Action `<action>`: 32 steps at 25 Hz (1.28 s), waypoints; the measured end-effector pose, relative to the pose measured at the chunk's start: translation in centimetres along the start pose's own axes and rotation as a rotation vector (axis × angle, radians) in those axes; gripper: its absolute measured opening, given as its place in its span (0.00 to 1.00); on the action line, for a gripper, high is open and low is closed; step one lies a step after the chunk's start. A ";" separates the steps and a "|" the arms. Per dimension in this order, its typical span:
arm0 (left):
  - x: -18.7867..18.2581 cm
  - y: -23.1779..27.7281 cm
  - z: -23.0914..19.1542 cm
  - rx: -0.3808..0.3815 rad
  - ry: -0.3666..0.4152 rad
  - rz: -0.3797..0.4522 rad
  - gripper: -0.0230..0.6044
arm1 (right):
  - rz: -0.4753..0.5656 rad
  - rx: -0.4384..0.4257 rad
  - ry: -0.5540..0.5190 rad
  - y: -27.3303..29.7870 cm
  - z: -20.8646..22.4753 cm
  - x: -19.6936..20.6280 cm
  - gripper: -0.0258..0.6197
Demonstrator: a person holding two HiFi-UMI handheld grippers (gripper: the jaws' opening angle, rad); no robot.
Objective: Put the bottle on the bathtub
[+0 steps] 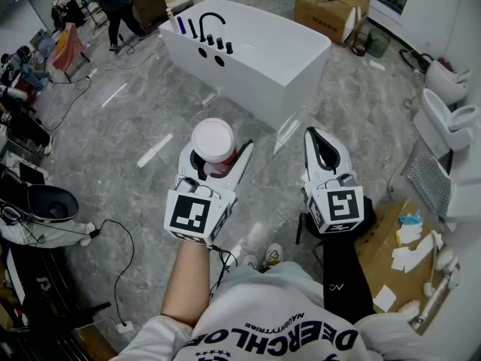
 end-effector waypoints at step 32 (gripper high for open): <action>1.6 5.8 -4.2 0.076 -0.030 0.050 0.51 | 0.005 0.124 0.055 4.4 3.0 2.7 0.09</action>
Point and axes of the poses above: the fingertips, and each gripper's own axes: y forward along the fingers, z to its right, x out of its underside, the point moved 5 cm from there along -y, backward along the fingers, and after that the axes turned 4 degrees about y, right-handed, at the moved point
